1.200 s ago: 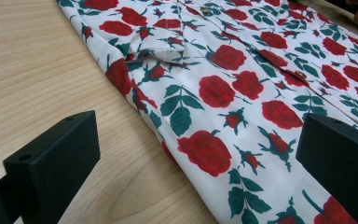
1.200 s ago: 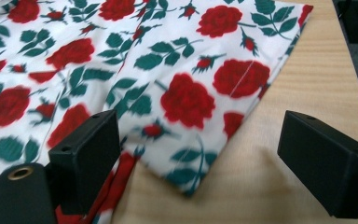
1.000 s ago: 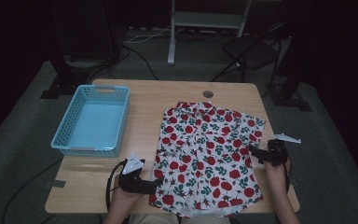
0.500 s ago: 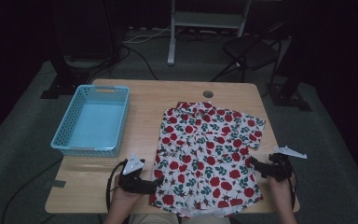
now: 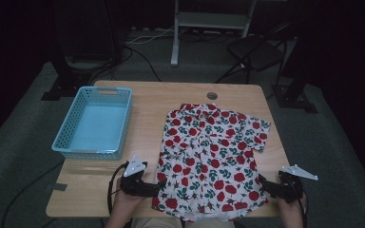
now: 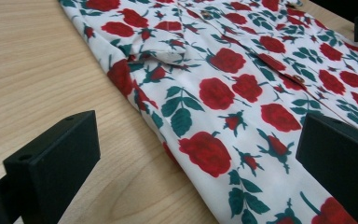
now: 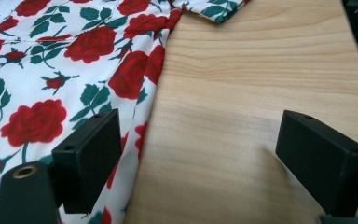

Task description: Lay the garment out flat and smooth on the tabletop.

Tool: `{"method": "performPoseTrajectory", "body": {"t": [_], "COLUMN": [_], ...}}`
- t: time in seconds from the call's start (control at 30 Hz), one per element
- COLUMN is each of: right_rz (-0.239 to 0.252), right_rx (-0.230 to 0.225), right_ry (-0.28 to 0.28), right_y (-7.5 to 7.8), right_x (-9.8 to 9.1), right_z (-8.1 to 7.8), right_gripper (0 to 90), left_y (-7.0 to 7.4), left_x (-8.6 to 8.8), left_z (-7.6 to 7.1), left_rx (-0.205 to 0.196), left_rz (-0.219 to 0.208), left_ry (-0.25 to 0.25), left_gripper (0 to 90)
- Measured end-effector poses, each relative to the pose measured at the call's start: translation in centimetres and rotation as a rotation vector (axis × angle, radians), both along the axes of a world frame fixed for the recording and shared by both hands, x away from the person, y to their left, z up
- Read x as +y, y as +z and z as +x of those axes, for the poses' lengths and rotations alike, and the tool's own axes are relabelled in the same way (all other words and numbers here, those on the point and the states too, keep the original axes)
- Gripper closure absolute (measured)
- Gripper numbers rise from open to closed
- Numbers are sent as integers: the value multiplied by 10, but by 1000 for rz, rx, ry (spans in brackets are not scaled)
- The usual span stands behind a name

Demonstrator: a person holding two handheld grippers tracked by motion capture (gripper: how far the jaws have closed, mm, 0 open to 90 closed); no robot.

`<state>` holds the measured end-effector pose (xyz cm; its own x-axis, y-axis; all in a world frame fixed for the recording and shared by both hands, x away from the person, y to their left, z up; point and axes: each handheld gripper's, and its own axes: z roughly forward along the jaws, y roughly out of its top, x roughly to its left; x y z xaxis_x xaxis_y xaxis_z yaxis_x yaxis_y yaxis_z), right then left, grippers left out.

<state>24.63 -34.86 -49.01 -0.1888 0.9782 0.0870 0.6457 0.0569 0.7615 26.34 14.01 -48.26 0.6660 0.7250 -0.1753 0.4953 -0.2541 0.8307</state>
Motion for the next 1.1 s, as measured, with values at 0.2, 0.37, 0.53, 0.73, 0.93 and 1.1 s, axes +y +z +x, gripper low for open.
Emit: {"method": "performPoseTrajectory", "body": {"t": [0.2, 0.37, 0.53, 0.73, 0.93, 1.1], "right_rz": [-12, -19, -11, -11, -41, -84], "right_rx": [0, -28, -71, -137, -165, -209], "right_ry": [-19, -37, -43, -41, -53, -96], "right_y": [-1, -2, -8, -18, -21, -24], "right_x": [-3, -5, -7, -5, -2, 0], "right_z": [-11, -21, -30, -38, -43, -49], "right_gripper": [138, 138, 139, 139, 139, 139], "left_y": [0, 0, 0, 7, 20, 38], "left_x": [2, 3, 0, -6, -14, -28], "left_z": [0, 1, 4, 12, 25, 43], "left_rx": [4, 16, 23, 31, 8, -29], "left_rz": [-14, -11, 3, 33, 47, 68], "left_ry": [27, 20, 8, -23, -33, -46], "left_gripper": [2, 2, 2, 2, 3, 3]}}
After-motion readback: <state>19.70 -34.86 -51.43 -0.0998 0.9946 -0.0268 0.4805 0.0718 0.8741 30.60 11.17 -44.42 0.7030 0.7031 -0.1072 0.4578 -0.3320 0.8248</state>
